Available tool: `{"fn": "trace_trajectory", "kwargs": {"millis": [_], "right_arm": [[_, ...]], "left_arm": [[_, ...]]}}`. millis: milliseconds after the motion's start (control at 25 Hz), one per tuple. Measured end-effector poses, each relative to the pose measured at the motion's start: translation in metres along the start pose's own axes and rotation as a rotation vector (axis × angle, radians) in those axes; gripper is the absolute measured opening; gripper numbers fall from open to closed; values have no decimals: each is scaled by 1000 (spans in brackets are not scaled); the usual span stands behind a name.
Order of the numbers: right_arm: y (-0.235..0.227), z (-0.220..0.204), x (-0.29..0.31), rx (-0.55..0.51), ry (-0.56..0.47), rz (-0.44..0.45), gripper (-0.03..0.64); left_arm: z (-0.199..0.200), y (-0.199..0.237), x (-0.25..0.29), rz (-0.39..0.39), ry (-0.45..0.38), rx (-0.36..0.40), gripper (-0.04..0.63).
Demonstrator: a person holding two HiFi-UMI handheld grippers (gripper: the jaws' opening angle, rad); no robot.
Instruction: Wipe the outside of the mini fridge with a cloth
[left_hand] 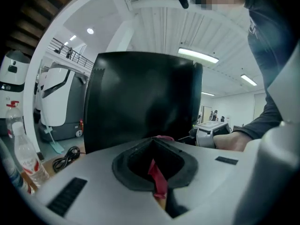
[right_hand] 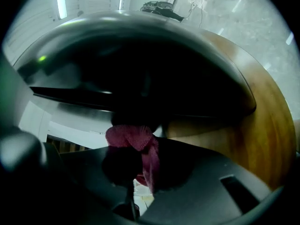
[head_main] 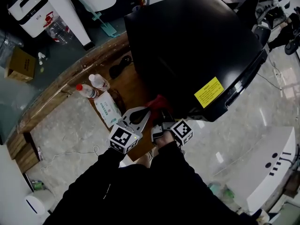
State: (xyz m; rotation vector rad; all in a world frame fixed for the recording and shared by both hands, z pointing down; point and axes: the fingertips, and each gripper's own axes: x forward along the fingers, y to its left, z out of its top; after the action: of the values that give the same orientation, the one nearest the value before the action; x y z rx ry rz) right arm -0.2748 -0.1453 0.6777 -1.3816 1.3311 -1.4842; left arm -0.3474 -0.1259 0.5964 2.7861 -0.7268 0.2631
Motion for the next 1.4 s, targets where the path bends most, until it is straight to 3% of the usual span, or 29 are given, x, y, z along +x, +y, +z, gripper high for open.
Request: {"fn": "trace_trajectory", "kwargs": {"millis": [280,680,800,960,1200,1320,1400], "right_arm": [[-97,-7,16,-23,5,-176,49],[-172,-6,19,-13,-5,-322,49],[-178,-7,21,-86,19,-339,49],[-169,-15,12,-335,140,-337,49],[-99,-47,-25,-510,282,-161,49],[-49,-51,-53,-587,288,-81,49],[-10,-43,-72,-701,275,-30,49]], "left_arm": [[-66,12,24,22,114,-61,5],[-100,4,25,31,168,-105,5],[-98,3,17,28,162,-102,5],[-80,-4,-6,26,131,-103,5],[-34,-22,-42,15,51,-87,5],[-14,-42,-62,-11,30,-69,5],[3,-58,-73,-31,8,-55,5]]}}
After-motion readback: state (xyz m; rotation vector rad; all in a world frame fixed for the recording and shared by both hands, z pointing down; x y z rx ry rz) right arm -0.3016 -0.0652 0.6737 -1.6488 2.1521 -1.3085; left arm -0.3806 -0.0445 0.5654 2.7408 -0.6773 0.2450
